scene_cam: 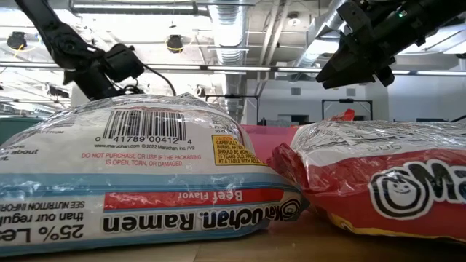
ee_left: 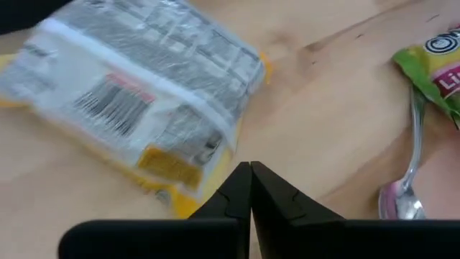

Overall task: Pick & Place Food Item
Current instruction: Put the yellow noodle pack into the red bin

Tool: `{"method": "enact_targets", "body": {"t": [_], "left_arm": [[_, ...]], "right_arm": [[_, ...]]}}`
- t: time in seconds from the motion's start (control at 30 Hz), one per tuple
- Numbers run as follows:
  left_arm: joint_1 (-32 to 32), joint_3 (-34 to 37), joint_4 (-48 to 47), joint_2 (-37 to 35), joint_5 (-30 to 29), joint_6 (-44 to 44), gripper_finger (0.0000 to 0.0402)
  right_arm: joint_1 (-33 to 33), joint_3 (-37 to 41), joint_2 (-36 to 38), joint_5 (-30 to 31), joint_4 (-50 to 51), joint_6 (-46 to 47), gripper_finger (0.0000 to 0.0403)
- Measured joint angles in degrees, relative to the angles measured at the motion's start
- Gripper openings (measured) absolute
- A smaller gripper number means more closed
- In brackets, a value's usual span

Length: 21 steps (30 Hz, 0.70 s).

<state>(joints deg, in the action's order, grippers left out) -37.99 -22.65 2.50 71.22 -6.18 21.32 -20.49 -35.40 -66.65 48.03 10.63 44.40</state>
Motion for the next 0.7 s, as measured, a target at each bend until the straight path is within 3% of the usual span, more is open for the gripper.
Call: {"method": "enact_targets", "body": {"t": [0.13,0.27,0.5,0.7], "left_arm": [[-0.01,0.02,-6.55,-3.48,-2.52,0.21,0.0015],[-0.01,0.02,-10.08,-4.09,-2.62,0.54,0.0058],[-0.01,0.02,-6.81,-0.4,-6.49,1.73,0.0152],[-0.29,0.02,-3.61,3.43,-7.01,1.2,0.0188]], "right_arm": [[0.0,0.0,0.0,0.0,0.0,0.0,0.0122],[-0.02,0.0,0.0,0.0,0.0,0.0,0.0122],[-0.01,0.0,0.0,0.0,-0.04,0.18,0.0122],[-0.02,0.0,0.0,0.0,-0.02,0.15,0.0122]]}}
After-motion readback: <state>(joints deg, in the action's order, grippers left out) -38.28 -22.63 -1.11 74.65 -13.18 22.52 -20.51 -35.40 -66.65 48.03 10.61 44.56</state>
